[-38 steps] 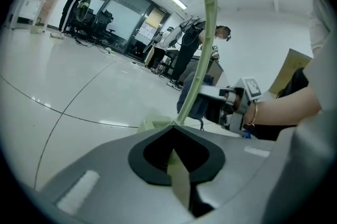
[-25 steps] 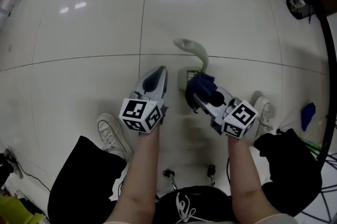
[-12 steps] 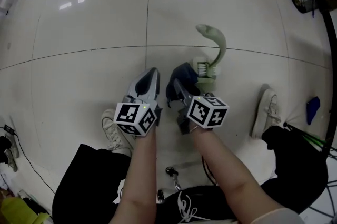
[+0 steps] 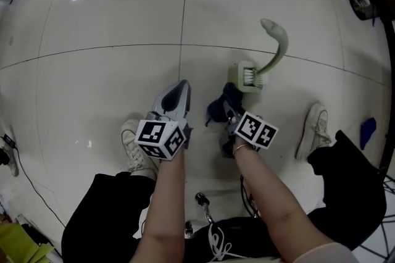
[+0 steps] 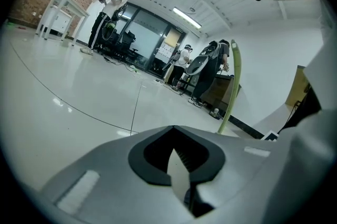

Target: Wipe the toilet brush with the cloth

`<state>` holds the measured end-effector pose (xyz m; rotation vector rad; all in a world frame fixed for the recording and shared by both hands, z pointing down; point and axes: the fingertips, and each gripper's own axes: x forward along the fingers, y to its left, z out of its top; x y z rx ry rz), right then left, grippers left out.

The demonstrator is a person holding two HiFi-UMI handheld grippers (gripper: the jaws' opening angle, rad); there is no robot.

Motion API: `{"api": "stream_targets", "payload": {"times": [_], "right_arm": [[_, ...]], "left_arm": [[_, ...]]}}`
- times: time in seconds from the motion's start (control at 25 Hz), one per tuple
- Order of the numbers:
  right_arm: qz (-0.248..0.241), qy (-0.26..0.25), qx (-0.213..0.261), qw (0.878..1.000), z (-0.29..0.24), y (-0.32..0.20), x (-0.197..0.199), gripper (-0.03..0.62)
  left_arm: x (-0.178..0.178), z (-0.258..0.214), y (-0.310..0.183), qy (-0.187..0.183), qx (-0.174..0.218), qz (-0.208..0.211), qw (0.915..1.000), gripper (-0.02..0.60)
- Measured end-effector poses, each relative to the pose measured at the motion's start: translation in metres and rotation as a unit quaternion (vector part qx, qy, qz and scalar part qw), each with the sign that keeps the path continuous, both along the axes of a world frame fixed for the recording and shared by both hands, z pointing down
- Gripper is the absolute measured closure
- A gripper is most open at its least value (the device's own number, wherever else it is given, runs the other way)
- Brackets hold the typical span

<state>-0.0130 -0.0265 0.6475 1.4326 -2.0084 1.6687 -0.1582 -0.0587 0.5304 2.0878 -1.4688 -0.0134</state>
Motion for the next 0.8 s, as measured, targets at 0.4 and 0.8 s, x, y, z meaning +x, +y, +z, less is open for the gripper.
{"api": "stream_targets", "payload": {"times": [0.4, 0.8], "right_arm": [[-0.066, -0.007, 0.078, 0.995, -0.06, -0.054, -0.081, 0.531], [0.093, 0.003, 0.034, 0.995, -0.029, -0.068, -0.043, 0.531]], "left_arm": [[-0.007, -0.015, -0.001, 0.003, 0.017, 0.004, 0.9998, 0.575], [-0.006, 0.002, 0.013, 0.013, 0.002, 0.016, 0.9998, 0.575]]}}
